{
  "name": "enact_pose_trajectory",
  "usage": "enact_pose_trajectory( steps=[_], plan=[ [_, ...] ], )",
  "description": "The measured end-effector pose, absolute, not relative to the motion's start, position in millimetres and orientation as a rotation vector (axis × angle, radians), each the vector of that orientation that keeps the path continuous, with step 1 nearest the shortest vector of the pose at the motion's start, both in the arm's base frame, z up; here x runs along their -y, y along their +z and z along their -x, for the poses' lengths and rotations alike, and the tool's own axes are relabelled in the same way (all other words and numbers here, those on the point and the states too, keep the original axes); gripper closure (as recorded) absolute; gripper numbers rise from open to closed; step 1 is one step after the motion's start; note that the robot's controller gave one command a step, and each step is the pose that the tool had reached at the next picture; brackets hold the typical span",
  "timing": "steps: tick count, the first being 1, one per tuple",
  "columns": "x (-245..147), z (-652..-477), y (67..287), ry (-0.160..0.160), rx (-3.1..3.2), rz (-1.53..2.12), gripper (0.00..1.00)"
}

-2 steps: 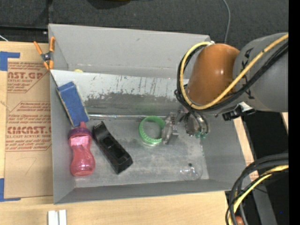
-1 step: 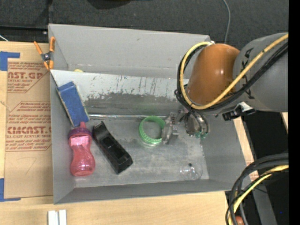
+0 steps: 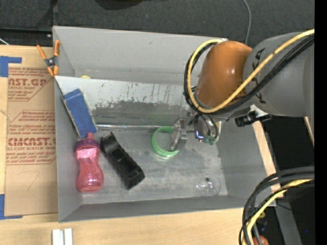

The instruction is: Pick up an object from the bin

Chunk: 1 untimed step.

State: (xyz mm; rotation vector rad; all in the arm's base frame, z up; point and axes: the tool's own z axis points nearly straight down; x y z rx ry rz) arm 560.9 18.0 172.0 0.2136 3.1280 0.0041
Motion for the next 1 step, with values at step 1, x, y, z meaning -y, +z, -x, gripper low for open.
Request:
enact_pose_trajectory(
  steps=[1],
  plan=[
    [-19.7,-529.3,129.7,0.001,-3.142,0.025,1.0]
  ],
)
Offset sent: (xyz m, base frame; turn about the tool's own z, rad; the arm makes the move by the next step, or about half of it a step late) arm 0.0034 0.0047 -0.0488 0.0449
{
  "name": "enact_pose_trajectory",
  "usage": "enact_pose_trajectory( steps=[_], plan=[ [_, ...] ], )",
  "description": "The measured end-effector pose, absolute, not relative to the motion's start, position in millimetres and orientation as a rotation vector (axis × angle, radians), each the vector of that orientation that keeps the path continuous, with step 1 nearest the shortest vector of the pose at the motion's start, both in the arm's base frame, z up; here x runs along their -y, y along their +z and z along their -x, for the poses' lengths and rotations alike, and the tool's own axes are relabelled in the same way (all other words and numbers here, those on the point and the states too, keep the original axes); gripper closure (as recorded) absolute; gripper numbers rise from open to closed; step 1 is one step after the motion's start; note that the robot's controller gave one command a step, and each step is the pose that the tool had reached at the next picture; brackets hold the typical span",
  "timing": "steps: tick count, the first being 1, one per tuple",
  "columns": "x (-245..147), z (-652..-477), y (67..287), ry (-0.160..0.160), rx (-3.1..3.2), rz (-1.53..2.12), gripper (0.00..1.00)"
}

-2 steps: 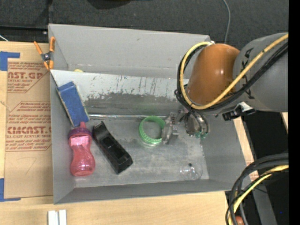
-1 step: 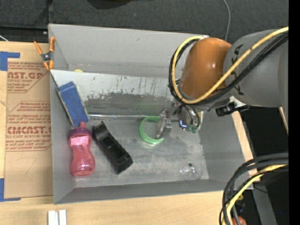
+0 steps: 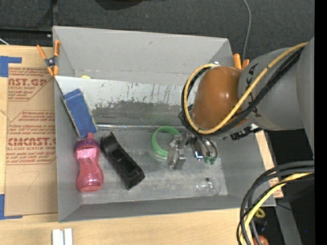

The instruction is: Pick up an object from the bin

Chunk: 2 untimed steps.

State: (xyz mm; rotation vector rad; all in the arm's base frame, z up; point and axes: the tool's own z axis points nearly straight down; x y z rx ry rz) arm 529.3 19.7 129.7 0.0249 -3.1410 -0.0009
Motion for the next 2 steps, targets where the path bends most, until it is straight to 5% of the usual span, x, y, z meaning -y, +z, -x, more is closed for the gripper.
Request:
enact_pose_trajectory(
  steps=[1,2],
  plan=[
    [-23.5,-564.6,122.9,-0.006,3.142,0.283,0.0],
    [-23.3,-564.6,122.9,-0.005,3.142,0.284,1.0]
  ],
)
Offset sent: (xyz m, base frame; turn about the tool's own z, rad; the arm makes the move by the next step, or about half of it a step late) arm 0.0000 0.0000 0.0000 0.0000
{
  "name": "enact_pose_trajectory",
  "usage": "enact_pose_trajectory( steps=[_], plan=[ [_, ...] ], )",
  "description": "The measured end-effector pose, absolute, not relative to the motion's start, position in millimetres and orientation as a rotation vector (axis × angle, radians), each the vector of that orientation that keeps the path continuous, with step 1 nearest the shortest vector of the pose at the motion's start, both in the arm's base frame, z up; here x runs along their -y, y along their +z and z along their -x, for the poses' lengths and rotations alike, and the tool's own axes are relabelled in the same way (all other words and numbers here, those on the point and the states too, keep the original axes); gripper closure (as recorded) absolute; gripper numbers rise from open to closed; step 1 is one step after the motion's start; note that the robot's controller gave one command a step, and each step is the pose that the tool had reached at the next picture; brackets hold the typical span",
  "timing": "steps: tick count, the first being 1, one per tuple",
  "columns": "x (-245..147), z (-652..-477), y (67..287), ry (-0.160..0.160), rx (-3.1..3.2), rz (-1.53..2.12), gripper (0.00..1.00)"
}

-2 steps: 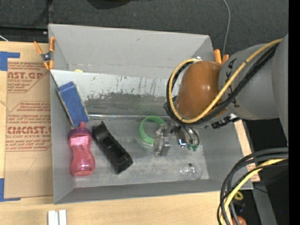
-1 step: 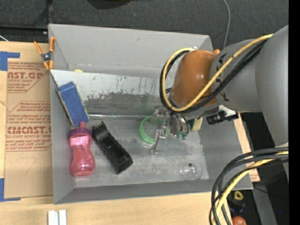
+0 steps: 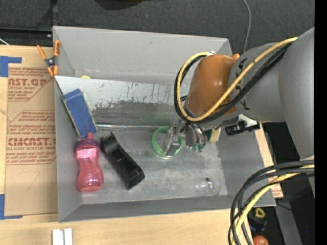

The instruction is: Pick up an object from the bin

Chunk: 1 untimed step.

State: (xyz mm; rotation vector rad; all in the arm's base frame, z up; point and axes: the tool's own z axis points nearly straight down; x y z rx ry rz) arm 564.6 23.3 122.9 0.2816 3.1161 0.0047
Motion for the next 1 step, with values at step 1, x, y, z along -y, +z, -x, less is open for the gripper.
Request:
enact_pose_trajectory(
  steps=[1],
  plan=[
    [-23.2,-564.6,122.9,0.004,-3.116,-0.282,0.0]
  ],
)
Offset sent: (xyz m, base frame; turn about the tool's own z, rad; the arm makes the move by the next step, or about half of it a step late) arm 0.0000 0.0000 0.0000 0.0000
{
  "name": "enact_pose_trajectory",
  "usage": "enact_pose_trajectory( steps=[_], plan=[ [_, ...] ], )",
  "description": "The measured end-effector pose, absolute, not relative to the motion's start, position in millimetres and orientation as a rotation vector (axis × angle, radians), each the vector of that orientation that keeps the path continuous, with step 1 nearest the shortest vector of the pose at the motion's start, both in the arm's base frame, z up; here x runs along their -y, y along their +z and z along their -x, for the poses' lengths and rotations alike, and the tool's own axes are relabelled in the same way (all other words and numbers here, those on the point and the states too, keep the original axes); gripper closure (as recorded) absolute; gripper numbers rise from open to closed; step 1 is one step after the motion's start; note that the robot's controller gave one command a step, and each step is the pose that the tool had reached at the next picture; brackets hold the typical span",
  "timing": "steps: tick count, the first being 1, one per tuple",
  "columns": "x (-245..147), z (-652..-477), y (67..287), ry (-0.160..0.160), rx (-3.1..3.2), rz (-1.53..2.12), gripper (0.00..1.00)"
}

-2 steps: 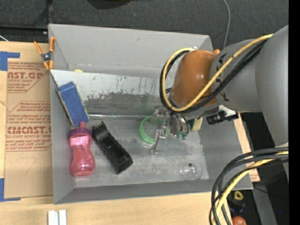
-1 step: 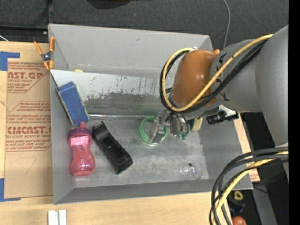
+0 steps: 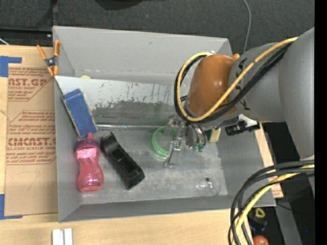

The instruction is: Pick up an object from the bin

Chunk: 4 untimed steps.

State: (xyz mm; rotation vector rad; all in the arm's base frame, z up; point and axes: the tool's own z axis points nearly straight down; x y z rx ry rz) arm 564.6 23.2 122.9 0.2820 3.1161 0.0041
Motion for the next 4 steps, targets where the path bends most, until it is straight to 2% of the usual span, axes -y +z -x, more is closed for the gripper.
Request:
enact_pose_trajectory(
  steps=[1,2,3,4],
  plan=[
    [-23.1,-564.6,122.9,0.004,-3.116,-0.282,0.0],
    [-17.6,-568.2,119.2,0.003,-3.114,-0.283,1.0],
    [-17.7,-568.2,119.2,0.003,-3.114,-0.283,0.0],
    [-17.7,-568.2,119.2,0.003,-3.114,-0.283,0.0]
  ],
)
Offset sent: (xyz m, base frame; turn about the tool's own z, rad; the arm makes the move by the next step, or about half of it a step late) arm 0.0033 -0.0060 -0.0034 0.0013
